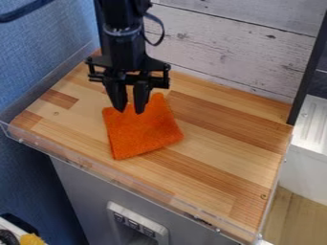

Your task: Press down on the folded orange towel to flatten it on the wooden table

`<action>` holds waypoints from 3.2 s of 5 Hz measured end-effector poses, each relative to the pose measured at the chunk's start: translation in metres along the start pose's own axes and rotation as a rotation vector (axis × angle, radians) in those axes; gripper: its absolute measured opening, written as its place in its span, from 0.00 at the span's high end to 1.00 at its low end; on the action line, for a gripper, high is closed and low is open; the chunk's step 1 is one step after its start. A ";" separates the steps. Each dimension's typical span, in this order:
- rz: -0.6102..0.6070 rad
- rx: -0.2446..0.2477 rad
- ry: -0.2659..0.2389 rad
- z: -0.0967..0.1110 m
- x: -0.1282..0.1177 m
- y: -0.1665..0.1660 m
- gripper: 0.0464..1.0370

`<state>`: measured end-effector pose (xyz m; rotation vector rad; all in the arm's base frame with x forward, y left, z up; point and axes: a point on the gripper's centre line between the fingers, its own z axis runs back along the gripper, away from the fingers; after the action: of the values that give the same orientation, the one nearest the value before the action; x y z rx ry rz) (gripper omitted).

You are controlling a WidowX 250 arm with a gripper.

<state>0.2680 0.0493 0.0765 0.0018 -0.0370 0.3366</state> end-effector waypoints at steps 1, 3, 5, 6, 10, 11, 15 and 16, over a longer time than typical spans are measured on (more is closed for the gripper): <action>0.036 0.007 -0.001 -0.013 0.002 0.000 0.90; 0.082 0.017 0.028 -0.035 0.007 0.000 0.98; 0.093 0.015 0.049 -0.043 0.010 -0.001 0.98; 0.091 0.011 0.043 -0.048 0.012 -0.003 0.98; 0.020 -0.001 0.076 -0.055 0.000 0.001 0.80; -0.038 -0.007 0.079 -0.036 -0.004 0.009 0.67; -0.026 -0.021 -0.003 -0.036 -0.002 0.015 0.99; 0.003 -0.013 -0.004 -0.046 -0.001 0.015 0.99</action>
<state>0.2636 0.0634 0.0299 -0.0102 -0.0426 0.3391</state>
